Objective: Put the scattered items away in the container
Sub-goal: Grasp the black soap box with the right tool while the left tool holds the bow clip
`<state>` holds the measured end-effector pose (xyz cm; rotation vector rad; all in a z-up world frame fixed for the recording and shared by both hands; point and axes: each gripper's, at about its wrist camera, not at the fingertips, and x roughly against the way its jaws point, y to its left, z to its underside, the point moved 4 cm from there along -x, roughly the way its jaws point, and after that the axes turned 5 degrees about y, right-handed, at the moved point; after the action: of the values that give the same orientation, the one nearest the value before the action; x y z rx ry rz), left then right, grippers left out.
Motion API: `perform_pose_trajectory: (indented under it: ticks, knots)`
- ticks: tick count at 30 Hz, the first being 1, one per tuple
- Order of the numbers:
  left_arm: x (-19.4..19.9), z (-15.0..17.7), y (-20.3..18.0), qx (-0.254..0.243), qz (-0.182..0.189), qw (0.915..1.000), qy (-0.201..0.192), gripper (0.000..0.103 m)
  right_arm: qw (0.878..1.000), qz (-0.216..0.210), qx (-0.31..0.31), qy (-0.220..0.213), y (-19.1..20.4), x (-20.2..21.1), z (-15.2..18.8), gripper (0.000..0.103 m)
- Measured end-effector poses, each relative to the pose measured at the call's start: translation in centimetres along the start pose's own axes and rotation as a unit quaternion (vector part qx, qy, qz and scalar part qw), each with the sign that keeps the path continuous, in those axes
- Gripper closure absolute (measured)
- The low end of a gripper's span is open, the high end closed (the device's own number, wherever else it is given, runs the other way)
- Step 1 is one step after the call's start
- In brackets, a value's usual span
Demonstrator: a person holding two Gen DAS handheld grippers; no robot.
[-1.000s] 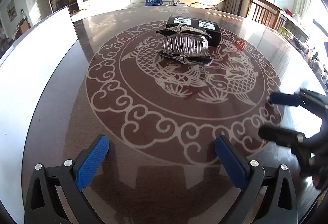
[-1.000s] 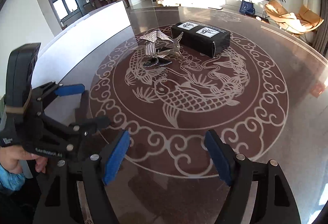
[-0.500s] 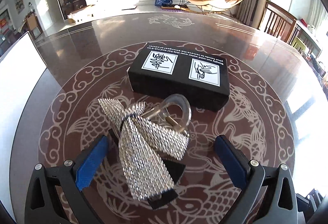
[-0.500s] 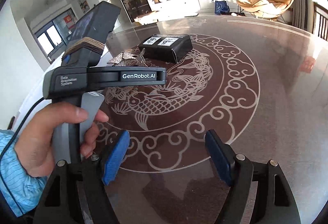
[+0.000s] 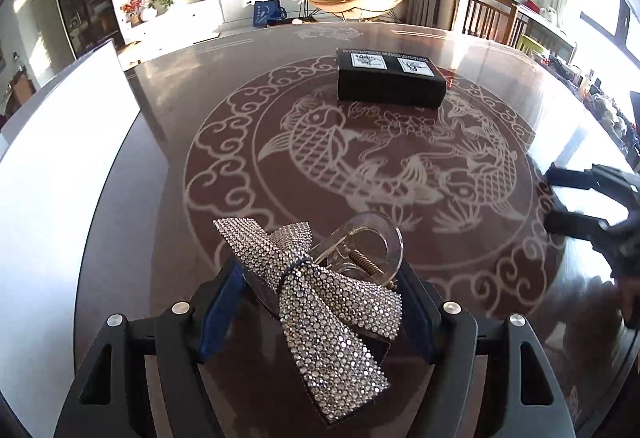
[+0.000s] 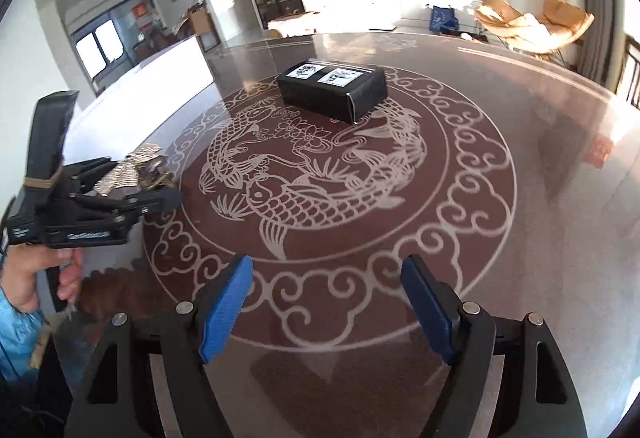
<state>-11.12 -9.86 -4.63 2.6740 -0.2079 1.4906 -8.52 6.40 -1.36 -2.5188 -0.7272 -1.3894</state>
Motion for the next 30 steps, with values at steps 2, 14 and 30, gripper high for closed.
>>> perform_pose_trajectory:
  ticks: [2,14,30]
  knots:
    - [0.4,0.7,0.7,0.004,0.002,1.0,-0.003,0.032,0.998,0.039,0.05,0.003,-0.4,-1.6,-2.8,0.025]
    - [0.1,0.3,0.5,0.006,-0.003,1.0,-0.007,0.032,0.968,0.052,0.239,0.057,2.5,-10.9,-15.8,0.025]
    - [1.8,1.9,0.2,0.064,0.029,0.9974,-0.017,0.033,1.0,-0.024,0.014,0.003,4.6,-0.3,0.4,0.044]
